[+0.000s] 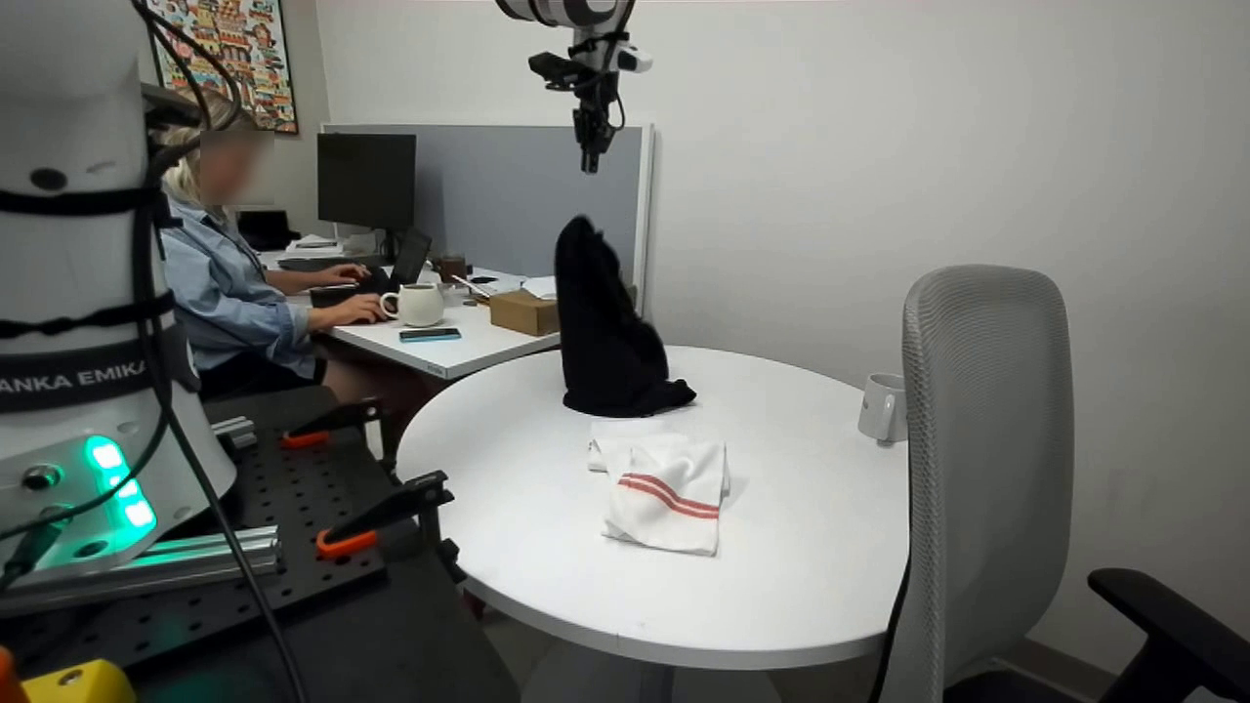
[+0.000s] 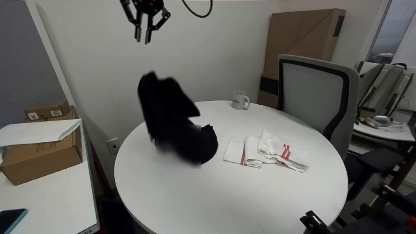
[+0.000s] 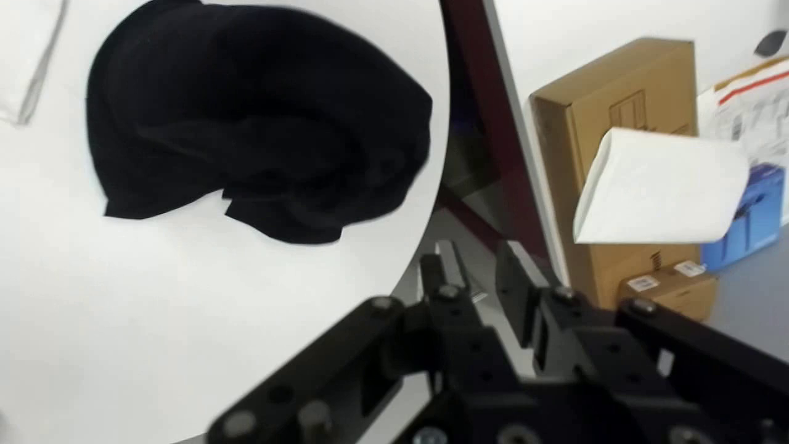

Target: Put the black towel on the table

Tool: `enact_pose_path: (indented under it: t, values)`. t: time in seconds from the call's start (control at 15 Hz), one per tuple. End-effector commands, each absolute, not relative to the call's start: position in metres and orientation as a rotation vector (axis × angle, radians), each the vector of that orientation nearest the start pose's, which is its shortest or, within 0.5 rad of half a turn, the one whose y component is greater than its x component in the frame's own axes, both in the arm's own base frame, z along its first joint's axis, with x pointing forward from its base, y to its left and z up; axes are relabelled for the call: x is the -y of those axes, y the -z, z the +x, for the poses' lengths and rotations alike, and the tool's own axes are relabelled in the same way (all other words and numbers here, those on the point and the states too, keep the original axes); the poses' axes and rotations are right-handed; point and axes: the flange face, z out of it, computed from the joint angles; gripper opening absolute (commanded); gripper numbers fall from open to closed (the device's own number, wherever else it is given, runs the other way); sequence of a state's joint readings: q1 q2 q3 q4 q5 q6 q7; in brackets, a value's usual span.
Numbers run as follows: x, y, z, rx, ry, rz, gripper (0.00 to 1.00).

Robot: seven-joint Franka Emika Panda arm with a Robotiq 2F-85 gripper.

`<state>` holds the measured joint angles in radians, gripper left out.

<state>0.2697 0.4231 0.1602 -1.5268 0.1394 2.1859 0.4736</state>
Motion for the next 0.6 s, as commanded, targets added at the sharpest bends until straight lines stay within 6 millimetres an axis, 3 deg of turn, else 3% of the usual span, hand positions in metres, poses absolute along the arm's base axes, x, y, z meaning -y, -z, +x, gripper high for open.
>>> enact_pose_path:
  t: [0.0, 0.13, 0.27, 0.4, 0.53]
  values:
    - [-0.327, -0.46, 0.616, 0.058, 0.16, -2.887, 0.55]
    - [-0.341, -0.464, 0.607, 0.125, 0.155, -2.882, 0.67]
    - [-0.339, -0.47, 0.603, 0.102, 0.152, -2.867, 0.82]
    - [-0.325, -0.478, 0.602, 0.004, 0.132, -2.839, 0.98]
    - [-0.3, -0.481, 0.596, -0.079, 0.093, -2.816, 1.0]
